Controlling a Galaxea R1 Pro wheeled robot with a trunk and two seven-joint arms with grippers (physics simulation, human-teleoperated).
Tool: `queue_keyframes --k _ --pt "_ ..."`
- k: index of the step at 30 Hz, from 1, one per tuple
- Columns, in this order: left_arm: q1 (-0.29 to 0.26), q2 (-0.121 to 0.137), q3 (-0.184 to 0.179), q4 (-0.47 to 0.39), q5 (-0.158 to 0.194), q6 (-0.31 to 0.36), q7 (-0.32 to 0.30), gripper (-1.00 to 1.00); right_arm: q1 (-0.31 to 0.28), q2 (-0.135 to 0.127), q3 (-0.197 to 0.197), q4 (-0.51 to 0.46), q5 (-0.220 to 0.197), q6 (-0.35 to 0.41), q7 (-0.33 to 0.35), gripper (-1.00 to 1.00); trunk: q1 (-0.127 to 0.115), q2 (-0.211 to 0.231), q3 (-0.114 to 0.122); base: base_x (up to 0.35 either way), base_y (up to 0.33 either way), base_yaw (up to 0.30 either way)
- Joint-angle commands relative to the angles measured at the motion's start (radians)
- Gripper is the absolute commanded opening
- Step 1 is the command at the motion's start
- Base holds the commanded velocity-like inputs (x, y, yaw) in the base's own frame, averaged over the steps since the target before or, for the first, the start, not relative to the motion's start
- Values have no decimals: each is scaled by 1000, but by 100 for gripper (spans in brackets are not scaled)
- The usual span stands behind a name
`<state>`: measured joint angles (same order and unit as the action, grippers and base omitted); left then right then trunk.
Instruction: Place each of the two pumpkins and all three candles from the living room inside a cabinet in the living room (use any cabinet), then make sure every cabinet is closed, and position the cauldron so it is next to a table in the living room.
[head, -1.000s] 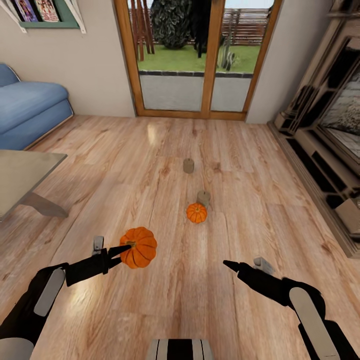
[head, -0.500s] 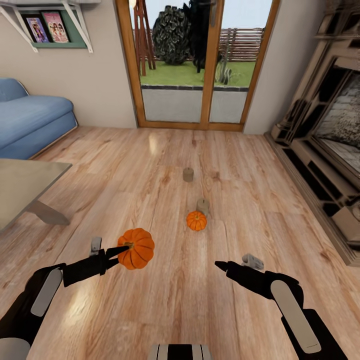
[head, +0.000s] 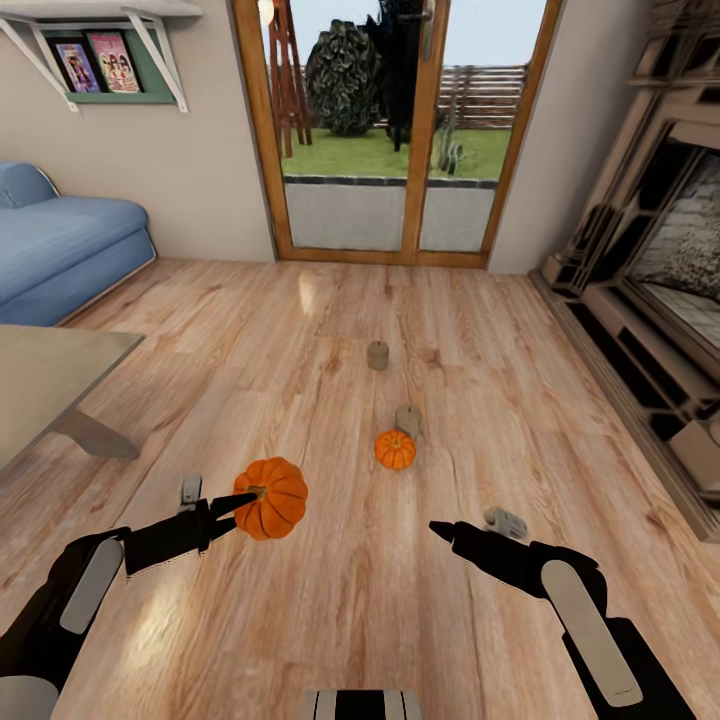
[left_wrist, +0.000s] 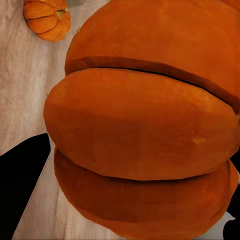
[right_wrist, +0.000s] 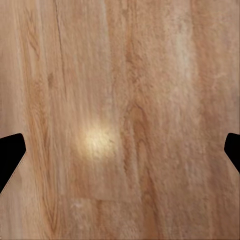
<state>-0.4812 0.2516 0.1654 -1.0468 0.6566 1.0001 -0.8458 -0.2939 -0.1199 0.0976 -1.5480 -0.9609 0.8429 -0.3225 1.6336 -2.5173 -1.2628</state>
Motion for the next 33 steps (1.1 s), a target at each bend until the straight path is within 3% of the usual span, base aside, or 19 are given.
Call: queue_keyframes --k 1,10,13,17,23,33 --pt "0 0 1 0 -2 3 -2 -100 -1 0 1 -1 -10 1 -10 100 0 0 -1 290 97 0" --pt "0 0 2 1 -3 3 -2 -100 -1 0 -8 0 -23 1 -6 100 0 0 -1 300 47 0" --pt "0 0 2 1 -3 3 -2 -100 -1 0 -11 2 -27 1 25 100 0 0 -1 224 2 0" --pt "0 0 1 1 -3 3 -2 -100 -1 0 -16 8 -30 1 117 100 0 0 -1 135 0 0" --pt "0 0 0 1 -3 3 -3 -100 -1 0 -117 17 -87 6 173 100 0 0 -1 20 0 0" --pt "0 0 0 1 -3 3 -3 -100 -1 1 -137 53 -103 7 173 100 0 0 -1 138 34 0"
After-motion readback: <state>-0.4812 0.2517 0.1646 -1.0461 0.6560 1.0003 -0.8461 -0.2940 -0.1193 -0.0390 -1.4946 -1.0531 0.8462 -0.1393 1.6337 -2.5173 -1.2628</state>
